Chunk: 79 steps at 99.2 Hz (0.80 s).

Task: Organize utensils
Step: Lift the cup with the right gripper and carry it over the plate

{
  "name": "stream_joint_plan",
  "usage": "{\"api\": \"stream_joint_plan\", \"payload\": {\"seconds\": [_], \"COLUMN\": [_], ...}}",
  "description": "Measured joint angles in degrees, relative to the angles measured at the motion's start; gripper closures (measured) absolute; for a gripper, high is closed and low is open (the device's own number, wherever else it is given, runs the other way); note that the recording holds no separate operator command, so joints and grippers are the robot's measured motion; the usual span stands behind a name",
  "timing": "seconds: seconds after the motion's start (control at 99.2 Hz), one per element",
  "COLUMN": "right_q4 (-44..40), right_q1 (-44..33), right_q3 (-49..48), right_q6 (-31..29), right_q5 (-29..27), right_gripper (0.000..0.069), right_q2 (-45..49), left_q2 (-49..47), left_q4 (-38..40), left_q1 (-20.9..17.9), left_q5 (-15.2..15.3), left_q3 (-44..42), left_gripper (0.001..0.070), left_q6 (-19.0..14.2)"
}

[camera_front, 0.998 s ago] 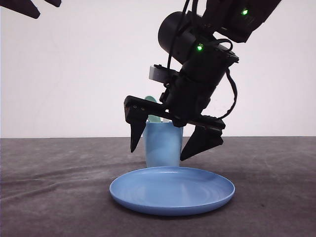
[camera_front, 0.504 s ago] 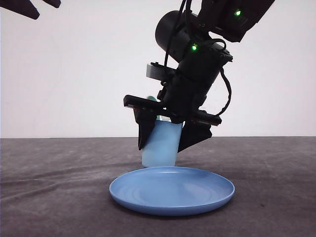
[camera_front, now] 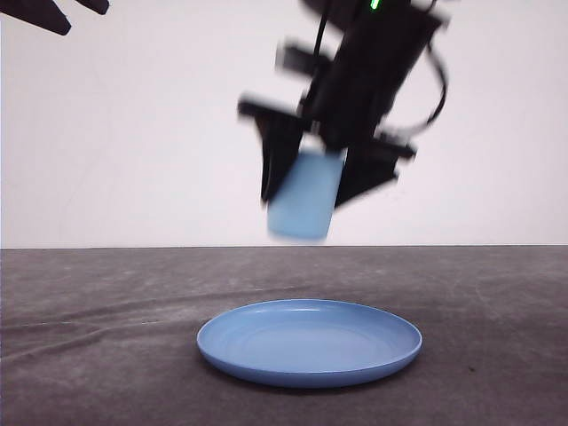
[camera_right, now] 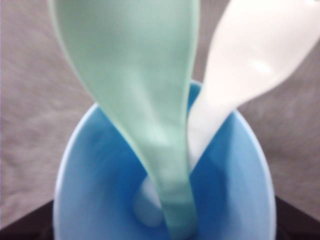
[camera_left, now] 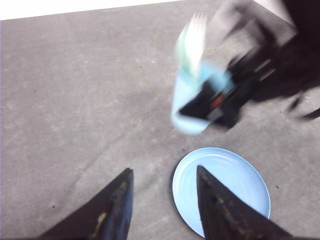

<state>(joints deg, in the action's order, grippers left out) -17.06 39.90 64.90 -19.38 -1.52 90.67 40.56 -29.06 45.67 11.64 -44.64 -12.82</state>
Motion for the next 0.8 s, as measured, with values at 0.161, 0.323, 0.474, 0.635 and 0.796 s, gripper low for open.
{"api": "stream_joint_plan", "payload": {"seconds": [0.161,0.323,0.474,0.635,0.796], "right_q4": [-7.21,-13.35,-16.52,-13.44,-8.66], "right_q1": [1.66,4.31,7.45,10.95,12.57], "right_q3": [0.11,0.11,-0.28,-3.87,-9.44], "right_q6": [2.49,4.00,4.20,4.15,3.23], "right_q5": [-1.29,-1.81,-4.81,-7.34,-7.65], "right_gripper": [0.0278,0.0278,0.0278,0.0278,0.0278], "right_q2": [-7.13,-9.99,-9.94,-9.94,-9.94], "left_q2": [0.00,0.00,0.00,0.00,0.00], "left_q4": [-0.07,-0.09,-0.28,-0.50,-0.52], "left_q1": [0.00,0.00,0.00,0.00,0.00], "left_q5": [0.00,0.00,0.00,0.00,0.00], "left_q3": [0.00,0.00,0.00,0.00,0.00], "left_gripper": [0.0481,0.0481,0.0481,0.0481,0.0481], "left_q6": [0.00,-0.02,-0.04,-0.07,-0.07]}}
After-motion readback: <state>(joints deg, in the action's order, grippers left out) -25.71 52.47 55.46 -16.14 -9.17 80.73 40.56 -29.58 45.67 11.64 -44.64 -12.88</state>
